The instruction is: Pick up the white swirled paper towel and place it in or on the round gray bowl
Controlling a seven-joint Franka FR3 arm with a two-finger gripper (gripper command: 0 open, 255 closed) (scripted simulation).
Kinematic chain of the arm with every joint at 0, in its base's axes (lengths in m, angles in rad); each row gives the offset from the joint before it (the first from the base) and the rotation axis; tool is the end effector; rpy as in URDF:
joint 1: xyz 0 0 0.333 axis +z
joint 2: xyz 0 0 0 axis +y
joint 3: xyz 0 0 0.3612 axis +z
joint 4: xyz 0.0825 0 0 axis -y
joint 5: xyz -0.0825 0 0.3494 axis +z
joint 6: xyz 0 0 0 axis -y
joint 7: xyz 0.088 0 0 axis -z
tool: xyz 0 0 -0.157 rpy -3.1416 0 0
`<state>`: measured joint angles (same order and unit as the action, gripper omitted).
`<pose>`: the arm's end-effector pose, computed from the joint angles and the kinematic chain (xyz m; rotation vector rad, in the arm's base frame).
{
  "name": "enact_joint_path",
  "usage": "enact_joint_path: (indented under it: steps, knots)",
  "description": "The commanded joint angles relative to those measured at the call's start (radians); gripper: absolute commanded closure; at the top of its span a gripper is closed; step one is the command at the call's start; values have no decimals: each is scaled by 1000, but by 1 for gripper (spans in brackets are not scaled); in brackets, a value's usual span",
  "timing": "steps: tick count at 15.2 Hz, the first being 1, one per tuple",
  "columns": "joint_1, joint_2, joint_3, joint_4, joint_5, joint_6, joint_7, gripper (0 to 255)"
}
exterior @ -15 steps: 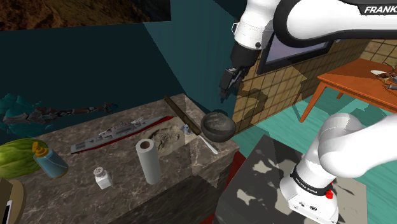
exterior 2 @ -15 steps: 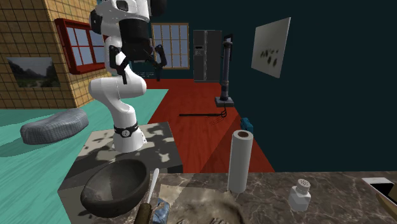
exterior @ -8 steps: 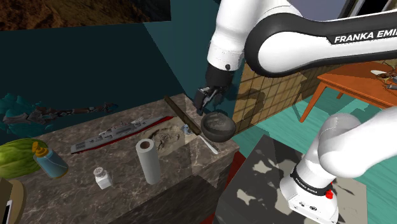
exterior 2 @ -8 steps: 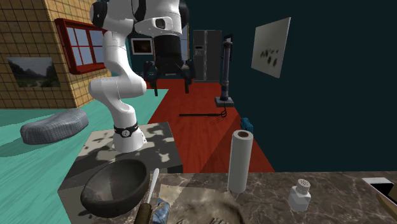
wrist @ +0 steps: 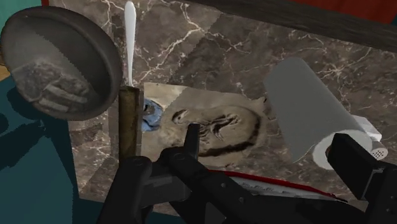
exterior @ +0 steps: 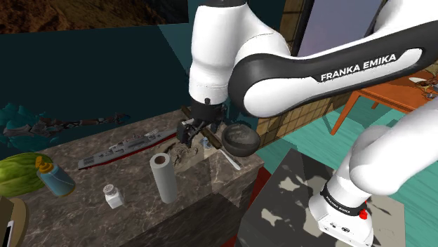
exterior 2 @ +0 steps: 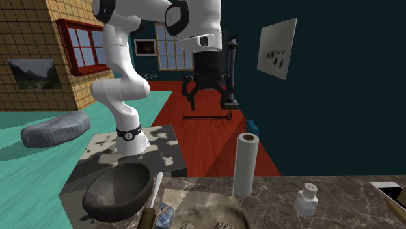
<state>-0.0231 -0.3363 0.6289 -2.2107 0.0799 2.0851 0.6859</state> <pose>0.3515 0.2803 0.5089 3.1116 -0.1972 0.3057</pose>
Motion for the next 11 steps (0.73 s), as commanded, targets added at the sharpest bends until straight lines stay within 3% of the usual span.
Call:
enact_joint_path:
  steps: [1, 5, 8, 11]
  knots:
    - [-23, 83, 58, 49, -52, 23, 89, 0]
    - [-48, 281, 162, 170, -218, 36, 293, 0]
    - [-16, 453, 197, 283, -378, 12, 455, 0]
    - [10, 505, 183, 299, -425, 25, 496, 0]
